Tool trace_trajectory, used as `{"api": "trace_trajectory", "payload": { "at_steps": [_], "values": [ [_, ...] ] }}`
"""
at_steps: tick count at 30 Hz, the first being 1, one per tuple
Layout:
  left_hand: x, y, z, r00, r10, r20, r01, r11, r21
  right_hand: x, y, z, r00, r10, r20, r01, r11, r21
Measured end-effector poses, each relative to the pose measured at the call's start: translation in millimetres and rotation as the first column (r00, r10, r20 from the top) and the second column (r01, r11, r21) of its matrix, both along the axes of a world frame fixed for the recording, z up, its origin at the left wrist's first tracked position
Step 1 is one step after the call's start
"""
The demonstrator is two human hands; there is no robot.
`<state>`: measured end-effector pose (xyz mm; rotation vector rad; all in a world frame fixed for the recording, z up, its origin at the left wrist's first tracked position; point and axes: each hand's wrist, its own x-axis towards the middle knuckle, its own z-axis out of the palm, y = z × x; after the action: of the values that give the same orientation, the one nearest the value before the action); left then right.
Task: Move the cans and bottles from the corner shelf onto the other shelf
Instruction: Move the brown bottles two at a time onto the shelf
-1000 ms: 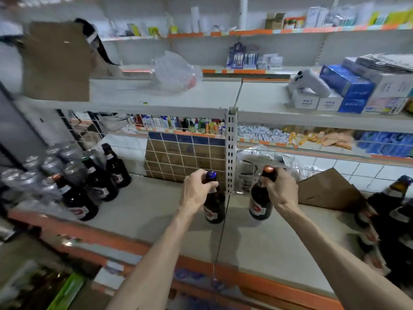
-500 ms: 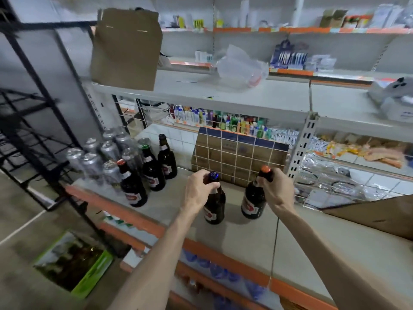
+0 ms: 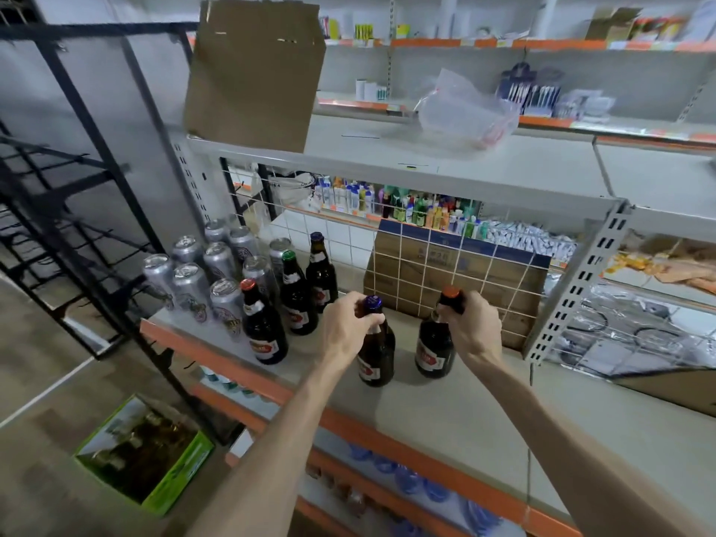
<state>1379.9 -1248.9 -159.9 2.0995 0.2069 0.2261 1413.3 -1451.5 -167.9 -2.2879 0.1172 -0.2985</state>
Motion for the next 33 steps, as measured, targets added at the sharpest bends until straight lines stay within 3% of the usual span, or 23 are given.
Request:
{"api": "trace_trajectory", "payload": {
  "at_steps": [14,20,27,33],
  "values": [
    [16,53,5,0.997,0.072,0.019,-0.071,0.997,-0.029,41,59,-1,0.991,0.135,0.018,-0.136,0.988,0.068],
    [27,67,1,0.992,0.123,0.003,-0.123,0.991,-0.049,63,80,-9,0.973,0.23,-0.024,-0.222,0.959,0.174],
    [38,82,-7,0.985,0.171,-0.019,-0.172,0.98,-0.097,92,106,-12,0.966,0.257,-0.003,-0.256,0.963,0.078],
    [51,89,-12,0.98,0.193,-0.044,-0.197,0.973,-0.117,118,126,-20,0.957,0.289,0.018,-0.289,0.951,0.106]
  ]
}}
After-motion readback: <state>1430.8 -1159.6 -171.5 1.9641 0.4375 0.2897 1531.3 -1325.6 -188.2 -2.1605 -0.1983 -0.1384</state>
